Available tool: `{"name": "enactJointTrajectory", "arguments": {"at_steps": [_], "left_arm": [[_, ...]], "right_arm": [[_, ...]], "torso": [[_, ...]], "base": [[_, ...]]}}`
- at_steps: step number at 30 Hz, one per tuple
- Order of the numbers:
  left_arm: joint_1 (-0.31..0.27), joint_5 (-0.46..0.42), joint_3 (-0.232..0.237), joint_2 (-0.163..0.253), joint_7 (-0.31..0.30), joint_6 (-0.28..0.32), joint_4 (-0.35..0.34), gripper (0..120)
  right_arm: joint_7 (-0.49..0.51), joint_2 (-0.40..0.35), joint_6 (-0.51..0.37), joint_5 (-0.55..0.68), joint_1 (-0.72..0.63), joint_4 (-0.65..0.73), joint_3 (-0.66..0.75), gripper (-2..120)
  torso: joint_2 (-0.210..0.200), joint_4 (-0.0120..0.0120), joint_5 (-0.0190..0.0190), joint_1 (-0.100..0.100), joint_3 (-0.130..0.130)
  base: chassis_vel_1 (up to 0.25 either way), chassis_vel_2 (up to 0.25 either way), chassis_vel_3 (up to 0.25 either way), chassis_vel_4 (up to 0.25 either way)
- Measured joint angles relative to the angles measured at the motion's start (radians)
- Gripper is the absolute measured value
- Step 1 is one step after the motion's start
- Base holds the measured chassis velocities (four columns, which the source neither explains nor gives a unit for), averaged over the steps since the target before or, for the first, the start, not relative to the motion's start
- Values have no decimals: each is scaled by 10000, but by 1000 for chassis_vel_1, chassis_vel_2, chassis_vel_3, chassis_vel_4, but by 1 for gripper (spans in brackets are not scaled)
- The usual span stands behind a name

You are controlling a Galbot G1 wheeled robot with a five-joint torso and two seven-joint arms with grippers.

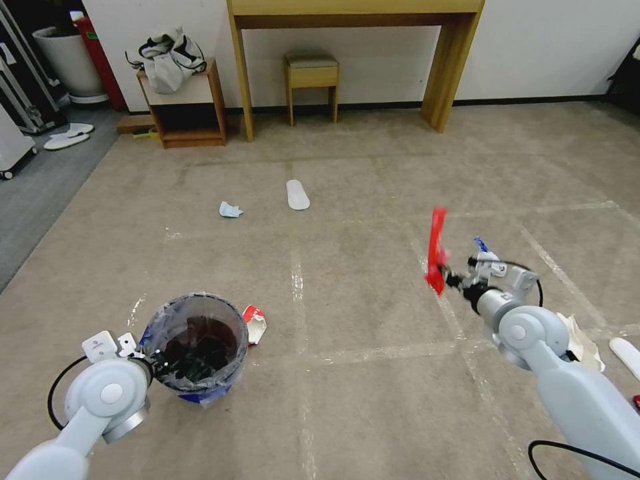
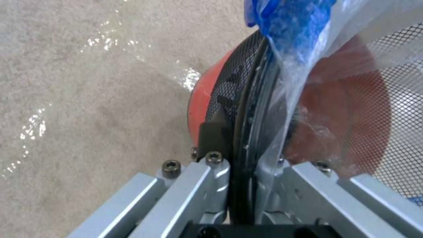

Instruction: Pick up the trash bin and place the garbage on the floor into it.

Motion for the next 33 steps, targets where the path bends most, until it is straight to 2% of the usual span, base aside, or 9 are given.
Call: {"name": "enactJointTrajectory", "arguments": {"at_steps": [1,2,5,8,12,22,26,30,33], "left_arm": [[19,-54,-20,23,-14,0,-33,1],[19,-54,-20,23,-14,0,-33,1],[164,-125,-116,92,-65,18,-122,1],[190,-127,-126,97,-69,21,-135,1],[385,-164,-199,94,-71,34,-227,1],[564,-174,-332,-5,-77,26,-297,1],[557,-186,-357,-42,-68,21,-255,1],[522,-219,-386,1,-68,-1,-204,1],[481,-220,-385,12,-68,0,-148,1]], "right_arm": [[-621,107,553,-18,138,1,-161,0],[-621,107,553,-18,138,1,-161,0],[-2036,319,1391,6,556,69,-663,0],[-2240,340,1483,4,624,69,-763,0],[-3853,574,1758,0,1373,-62,-1914,0],[-4676,1194,1768,-82,3311,-507,-4224,0],[-5215,2095,1802,-523,4337,-1447,-5965,0],[-5496,2998,1981,-967,4758,-2284,-6948,0],[-5637,3359,2026,-1199,4883,-2602,-7329,0]], "torso": [[1,0,1,0,0],[1,0,1,0,0],[0,2,-1,0,0],[0,3,-2,0,0],[0,1,0,0,0],[0,1,-3,0,1],[0,3,-3,0,1],[0,3,-3,1,1],[0,3,-3,1,1]], "base": [[0,0,0,0],[0,0,0,0],[0,0,0,0],[0,0,0,0],[0,0,0,0],[0,0,0,0],[0,0,0,0],[0,0,0,0],[0,0,0,0]]}}
